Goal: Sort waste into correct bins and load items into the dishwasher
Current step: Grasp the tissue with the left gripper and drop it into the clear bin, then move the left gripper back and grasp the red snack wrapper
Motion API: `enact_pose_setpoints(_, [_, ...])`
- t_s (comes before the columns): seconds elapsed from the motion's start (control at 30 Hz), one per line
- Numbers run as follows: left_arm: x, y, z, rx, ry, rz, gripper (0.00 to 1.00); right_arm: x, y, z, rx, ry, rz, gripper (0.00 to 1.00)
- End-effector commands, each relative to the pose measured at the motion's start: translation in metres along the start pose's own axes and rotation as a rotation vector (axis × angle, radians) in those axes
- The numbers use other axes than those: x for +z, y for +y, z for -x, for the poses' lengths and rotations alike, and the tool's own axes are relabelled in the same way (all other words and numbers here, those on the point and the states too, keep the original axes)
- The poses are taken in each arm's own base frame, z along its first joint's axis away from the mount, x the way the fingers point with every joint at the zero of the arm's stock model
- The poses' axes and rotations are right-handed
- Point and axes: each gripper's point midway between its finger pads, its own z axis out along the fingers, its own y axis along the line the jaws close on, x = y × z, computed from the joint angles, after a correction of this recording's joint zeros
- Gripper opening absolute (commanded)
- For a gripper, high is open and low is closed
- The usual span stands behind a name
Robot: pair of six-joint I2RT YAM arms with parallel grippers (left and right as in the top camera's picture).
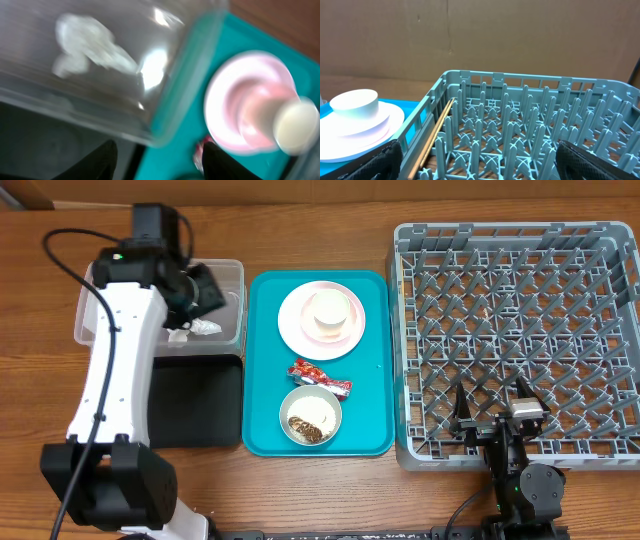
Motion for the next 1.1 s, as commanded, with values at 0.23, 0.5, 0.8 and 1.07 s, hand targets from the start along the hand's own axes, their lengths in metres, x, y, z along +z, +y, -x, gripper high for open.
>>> enact_pose_setpoints(0.23, [0.015, -0.084, -0.099, 0.253, 0.179, -0.090, 0.60, 0.000, 0.002, -0.001, 0.000, -0.006, 0.007, 1.00])
enact_pose_setpoints(0.5, [0.057, -0.105, -0.150, 0.230, 0.211, -0.092, 0.56, 0.000, 0.002, -0.001, -0.001, -0.006, 0.007, 1.00])
enact_pose_setpoints(0.8, [0.088, -0.088, -0.166, 0.124, 0.205, -0.033, 0.48, 0.000, 0.002, -0.001, 0.000, -0.006, 0.007, 1.00])
enact_pose_setpoints(1.07, [0.107, -0.078, -0.170, 0.050, 0.180, -0.019, 0.47, 0.000, 0.002, -0.001, 0.000, -0.006, 0.007, 1.00])
